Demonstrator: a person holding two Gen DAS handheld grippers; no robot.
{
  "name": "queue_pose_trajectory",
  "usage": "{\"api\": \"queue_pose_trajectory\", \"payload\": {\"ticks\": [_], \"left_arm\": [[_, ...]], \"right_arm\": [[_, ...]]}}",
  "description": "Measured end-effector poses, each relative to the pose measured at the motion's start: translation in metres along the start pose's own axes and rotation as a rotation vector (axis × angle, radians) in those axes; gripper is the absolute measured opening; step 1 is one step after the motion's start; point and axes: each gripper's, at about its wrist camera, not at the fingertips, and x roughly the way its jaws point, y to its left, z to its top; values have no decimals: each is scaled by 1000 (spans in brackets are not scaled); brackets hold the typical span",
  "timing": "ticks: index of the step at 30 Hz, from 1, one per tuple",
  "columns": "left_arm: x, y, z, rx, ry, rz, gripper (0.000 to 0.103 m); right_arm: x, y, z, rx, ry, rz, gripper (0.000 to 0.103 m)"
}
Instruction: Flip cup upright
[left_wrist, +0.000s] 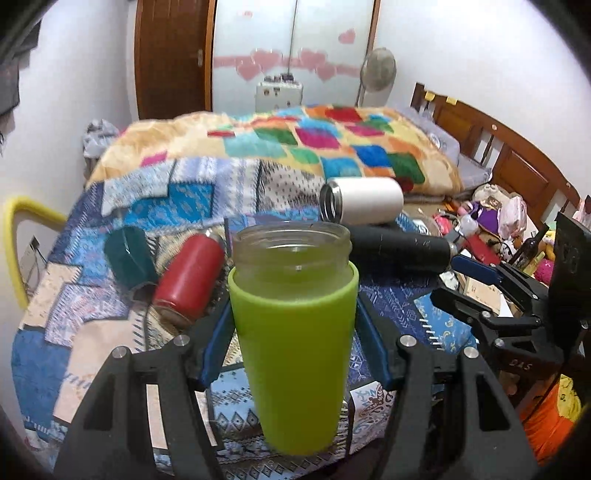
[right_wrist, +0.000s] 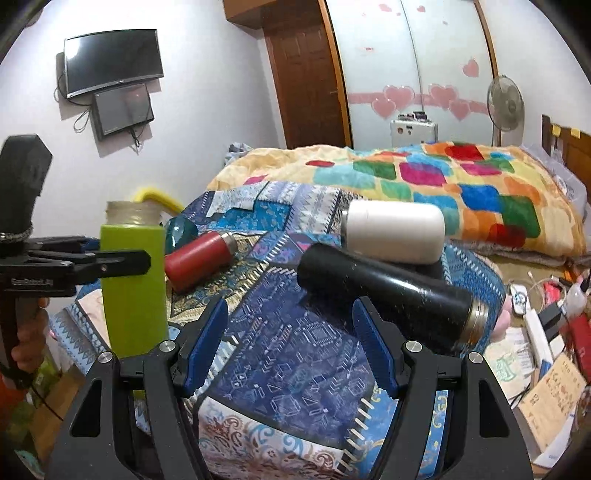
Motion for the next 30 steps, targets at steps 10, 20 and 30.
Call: {"api": "queue_pose_trajectory", "payload": {"ticks": [10,20,30], "left_arm": [[-14,-9,17,40,-105,11,63],[27,-12,13,31,-22,-13,63],[29,-26,5,82,-56,16,63]], "right_arm": [[-3,7,7,-7,-29,-2,67],[1,5,3,2,-20,11,67],[-6,10,1,-3,-40,10,67]]}}
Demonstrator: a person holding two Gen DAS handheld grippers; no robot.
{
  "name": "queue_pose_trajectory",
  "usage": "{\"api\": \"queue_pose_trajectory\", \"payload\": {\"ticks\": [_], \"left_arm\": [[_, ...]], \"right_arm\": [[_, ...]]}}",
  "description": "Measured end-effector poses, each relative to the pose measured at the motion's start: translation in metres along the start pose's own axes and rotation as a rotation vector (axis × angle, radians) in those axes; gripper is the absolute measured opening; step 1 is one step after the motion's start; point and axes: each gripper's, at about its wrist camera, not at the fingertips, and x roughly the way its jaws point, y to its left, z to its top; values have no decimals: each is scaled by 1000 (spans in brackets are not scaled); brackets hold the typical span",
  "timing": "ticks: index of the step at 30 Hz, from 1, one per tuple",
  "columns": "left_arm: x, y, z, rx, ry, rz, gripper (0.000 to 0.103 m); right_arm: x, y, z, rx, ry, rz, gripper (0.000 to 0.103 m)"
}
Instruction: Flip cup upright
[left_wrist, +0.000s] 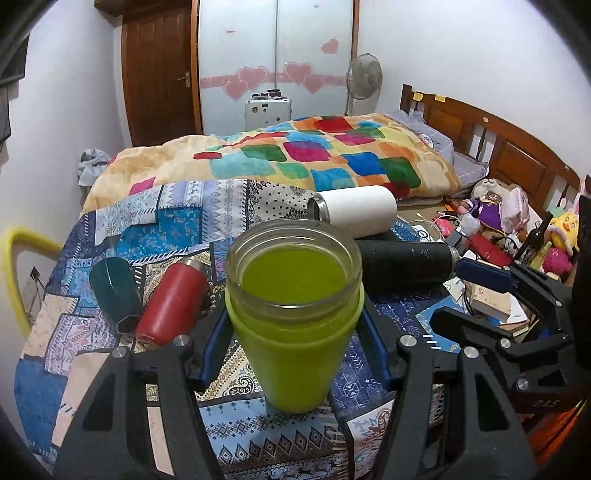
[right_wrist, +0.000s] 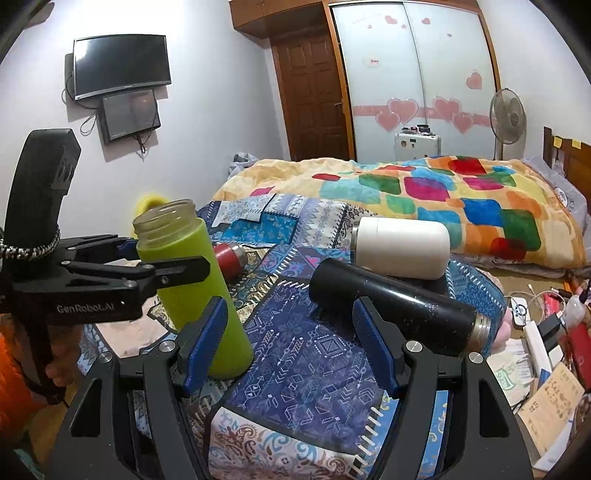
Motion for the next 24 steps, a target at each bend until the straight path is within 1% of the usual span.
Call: {"api": "queue_pose_trajectory", "payload": {"ticks": [4,6,10,13,17,21,22,24], "left_arm": [[-1,2,-2,-6,-12,0,63],[-4,2,-5,-8,-15,-3,65],[-19,-1,-10,-14,-44,-1,68],[-39,-3,-14,-24,-85,-1,69],[-76,-5,-21,-34,-160,23,69],[-115,-7,-27,-48,-242,56,69],[-129,-8,-30,-51,-276,71,69],[-148,-9,-35,-53,-318,92,69]], "right_arm": [[-5,3,1,1,-4,-1,67],[-10,4,2,3,-10,-5,67],[-25,7,3,9,-26,-13,67],[-41,14,6,9,-50,-20,67],[-69,25,10,4,-104,-22,68],[-99,40,15,-14,-183,-29,76],[-106,45,15,-19,-203,-31,76],[-123,54,16,-29,-248,-36,76]]}}
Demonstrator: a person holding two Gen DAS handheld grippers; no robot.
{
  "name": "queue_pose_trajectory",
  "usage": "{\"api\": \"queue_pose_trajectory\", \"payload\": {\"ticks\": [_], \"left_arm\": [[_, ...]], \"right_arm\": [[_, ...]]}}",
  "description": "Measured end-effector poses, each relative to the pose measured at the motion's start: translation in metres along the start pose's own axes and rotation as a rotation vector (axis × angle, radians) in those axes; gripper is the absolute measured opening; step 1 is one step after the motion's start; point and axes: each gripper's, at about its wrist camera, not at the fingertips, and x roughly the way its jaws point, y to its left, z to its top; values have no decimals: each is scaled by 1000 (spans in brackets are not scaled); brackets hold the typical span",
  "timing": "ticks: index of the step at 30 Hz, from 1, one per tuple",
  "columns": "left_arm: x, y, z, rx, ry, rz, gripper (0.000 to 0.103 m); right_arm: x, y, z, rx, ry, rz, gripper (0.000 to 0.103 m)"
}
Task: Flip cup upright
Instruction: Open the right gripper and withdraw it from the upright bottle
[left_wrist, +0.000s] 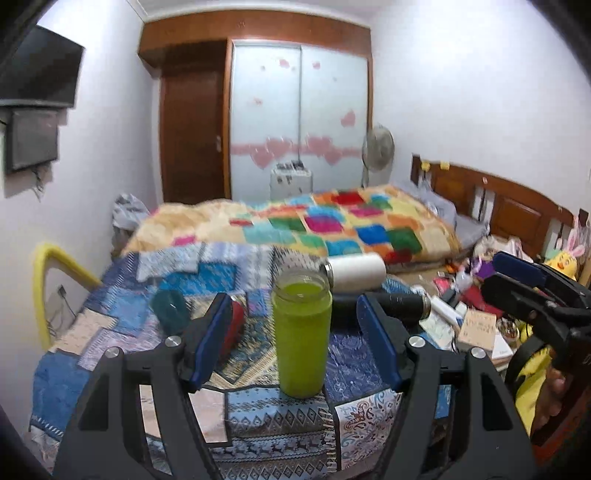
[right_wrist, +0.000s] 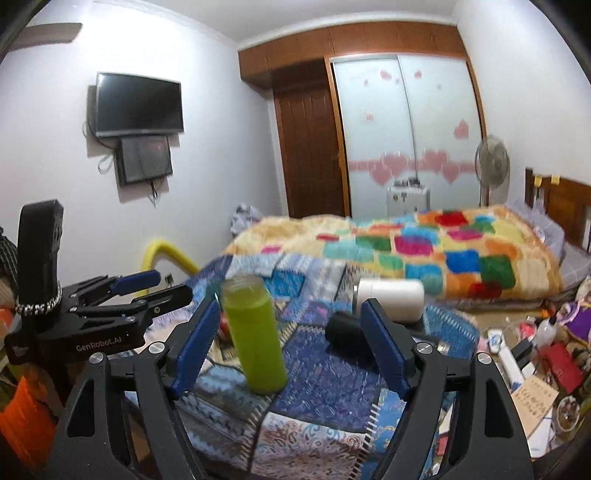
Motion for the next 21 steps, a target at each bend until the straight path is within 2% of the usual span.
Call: {"api": "queue_pose_trajectory", "payload": {"ticks": [8,16,21], "left_arm": [[-84,-9,-1,4,-188,74,70],[-128,-20,-12,14,-302,126,88],[-140,-26,-21,15,-324,135,99]], "right_arm": [[-44,22,9,-4,-122,-4,79],[-66,35,4,12,-184,14,87],[-76,42,-5,4,-220,-28,103]]}}
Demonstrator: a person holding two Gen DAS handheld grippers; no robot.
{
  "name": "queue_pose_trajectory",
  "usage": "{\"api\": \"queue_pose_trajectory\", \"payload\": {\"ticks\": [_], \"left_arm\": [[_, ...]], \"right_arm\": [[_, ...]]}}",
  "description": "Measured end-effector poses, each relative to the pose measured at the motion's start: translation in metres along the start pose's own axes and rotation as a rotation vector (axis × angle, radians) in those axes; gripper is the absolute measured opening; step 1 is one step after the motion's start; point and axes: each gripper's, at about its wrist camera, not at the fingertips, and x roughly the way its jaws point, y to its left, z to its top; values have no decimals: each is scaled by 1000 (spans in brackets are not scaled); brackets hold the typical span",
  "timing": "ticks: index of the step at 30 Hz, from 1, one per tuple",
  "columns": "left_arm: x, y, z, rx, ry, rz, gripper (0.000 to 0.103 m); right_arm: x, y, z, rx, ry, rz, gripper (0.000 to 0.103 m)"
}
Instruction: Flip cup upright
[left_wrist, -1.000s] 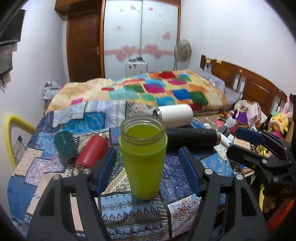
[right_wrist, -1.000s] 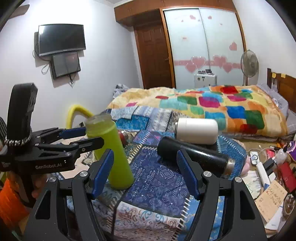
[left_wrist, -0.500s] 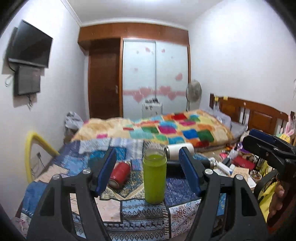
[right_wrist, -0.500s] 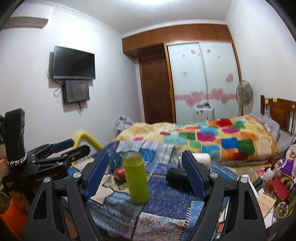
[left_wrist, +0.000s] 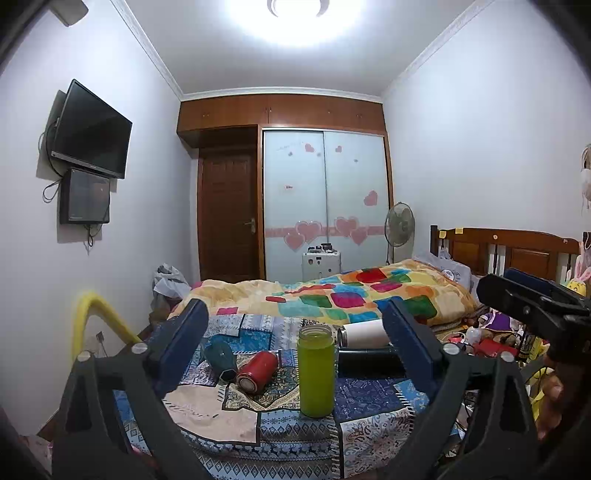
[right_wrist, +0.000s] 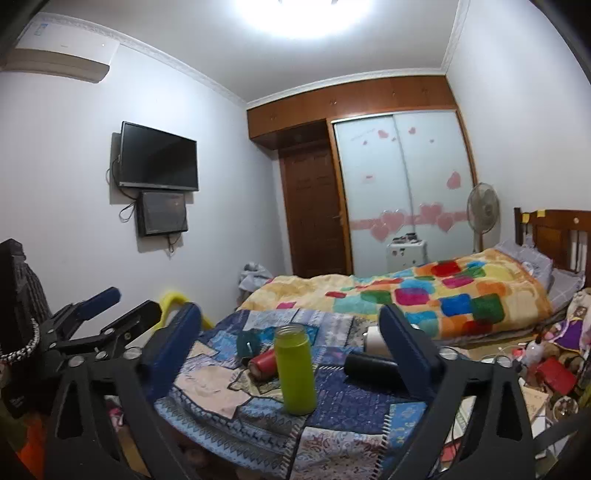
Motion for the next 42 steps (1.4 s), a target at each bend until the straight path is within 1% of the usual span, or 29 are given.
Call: {"api": "queue_pose_trajectory", "payload": {"ticks": [2,5,20,42], "left_arm": [[-3,-1,-2,1,-3,3,101],[-3,0,-3,-9,-1,3,103],[-3,7,-6,-38,4,10,103],[-2,6,-8,-38,7,10,103]], "right_arm": [[-3,2,-2,-15,-9,-19,103],[-6,4,-3,-22,-7,-23,103],[-9,3,-4,-30,-3,-37,103],[-15,3,-2,-37,-18,-52,103]]}}
